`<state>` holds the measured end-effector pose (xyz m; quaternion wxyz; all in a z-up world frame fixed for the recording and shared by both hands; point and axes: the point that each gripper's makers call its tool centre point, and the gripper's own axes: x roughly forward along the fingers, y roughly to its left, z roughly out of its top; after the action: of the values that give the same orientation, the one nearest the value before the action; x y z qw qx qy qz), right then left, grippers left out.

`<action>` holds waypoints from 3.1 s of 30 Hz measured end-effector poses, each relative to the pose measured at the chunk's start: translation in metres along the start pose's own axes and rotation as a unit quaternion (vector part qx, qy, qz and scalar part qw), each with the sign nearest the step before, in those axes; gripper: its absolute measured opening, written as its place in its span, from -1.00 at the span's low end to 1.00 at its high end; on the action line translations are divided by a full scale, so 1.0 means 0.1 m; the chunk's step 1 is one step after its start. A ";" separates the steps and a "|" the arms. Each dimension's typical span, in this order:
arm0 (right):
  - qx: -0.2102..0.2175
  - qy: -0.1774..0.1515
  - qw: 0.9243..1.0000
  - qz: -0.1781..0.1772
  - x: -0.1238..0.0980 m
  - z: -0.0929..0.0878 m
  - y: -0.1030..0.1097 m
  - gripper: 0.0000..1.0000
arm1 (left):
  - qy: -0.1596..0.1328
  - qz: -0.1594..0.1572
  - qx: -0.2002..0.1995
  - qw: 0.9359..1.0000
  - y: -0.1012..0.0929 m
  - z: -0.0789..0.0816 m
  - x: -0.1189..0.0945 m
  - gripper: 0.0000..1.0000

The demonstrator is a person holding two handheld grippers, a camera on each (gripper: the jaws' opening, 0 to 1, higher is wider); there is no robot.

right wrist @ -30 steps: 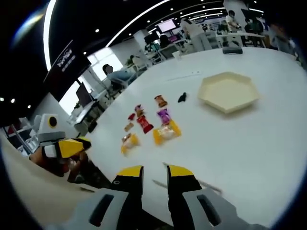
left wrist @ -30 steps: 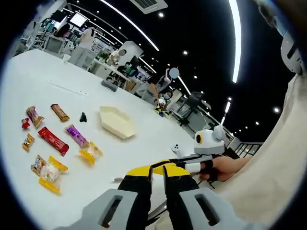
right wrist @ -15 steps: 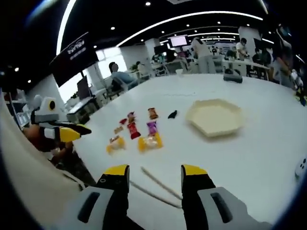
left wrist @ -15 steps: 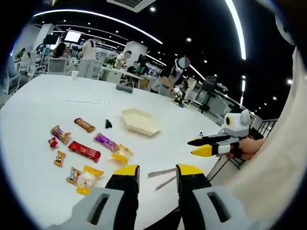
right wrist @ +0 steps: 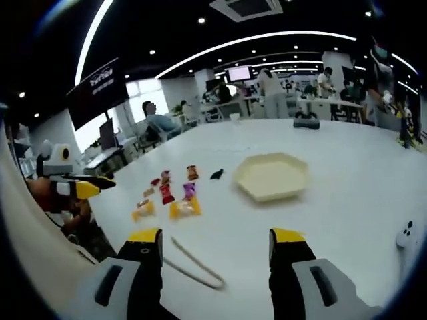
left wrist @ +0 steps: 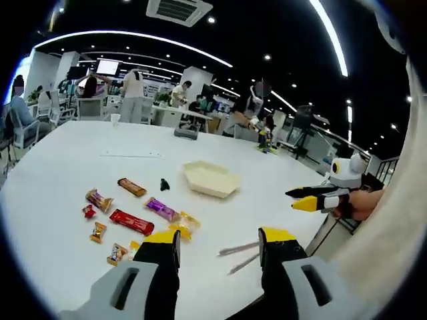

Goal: Place the target food into the container with the food tongs after gripping and lifting it, then release it inside without dropping or visibly crushing the food.

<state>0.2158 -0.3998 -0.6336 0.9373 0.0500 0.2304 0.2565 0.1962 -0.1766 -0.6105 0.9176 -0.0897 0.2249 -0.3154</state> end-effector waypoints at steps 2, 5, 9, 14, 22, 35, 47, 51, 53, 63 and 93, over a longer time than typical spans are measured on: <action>0.002 -0.021 1.000 -0.004 -0.03 0.09 -0.05 0.40 | -0.018 0.040 0.025 0.999 0.07 0.10 -0.01 0.05; 0.003 -0.072 0.997 -0.020 -0.10 0.29 -0.17 0.56 | -0.043 0.090 0.057 0.993 0.14 0.25 -0.04 0.19; -0.013 -0.130 0.991 -0.037 -0.21 0.52 -0.33 0.72 | -0.061 0.132 0.117 0.982 0.13 0.38 -0.03 0.43; -0.014 -0.158 0.987 -0.032 -0.29 0.60 -0.44 0.82 | -0.079 0.157 0.150 0.973 0.01 0.44 -0.02 0.62; -0.011 -0.142 0.990 -0.020 -0.30 0.54 -0.37 0.80 | -0.076 0.127 0.111 0.983 -0.08 0.28 0.06 0.57; 0.042 -0.115 0.988 -0.098 -0.27 0.35 -0.08 0.76 | -0.078 0.007 0.061 0.995 0.05 0.28 0.09 0.64; 0.040 -0.140 0.975 -0.166 -0.40 0.49 -0.03 0.75 | -0.082 -0.045 0.050 0.994 0.31 0.31 0.00 0.61; 0.048 -0.136 0.977 -0.160 -0.34 0.46 -0.08 0.75 | -0.085 -0.038 0.046 0.995 0.29 0.34 0.00 0.58; 0.039 -0.133 0.979 -0.148 -0.30 0.47 -0.10 0.75 | -0.088 -0.033 0.044 0.995 0.27 0.36 0.01 0.58; 0.015 -0.147 0.980 -0.130 -0.38 0.58 -0.39 0.81 | -0.122 0.039 0.035 0.991 0.18 0.42 0.06 0.64; 0.026 -0.088 0.993 -0.074 -0.25 0.31 -0.56 0.66 | -0.069 0.053 0.060 0.994 0.01 0.26 0.23 0.58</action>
<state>0.2366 -0.4597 -0.6083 0.9688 0.0796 0.1566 0.1749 0.2254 -0.1894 -0.5960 0.9500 -0.0437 0.1456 -0.2726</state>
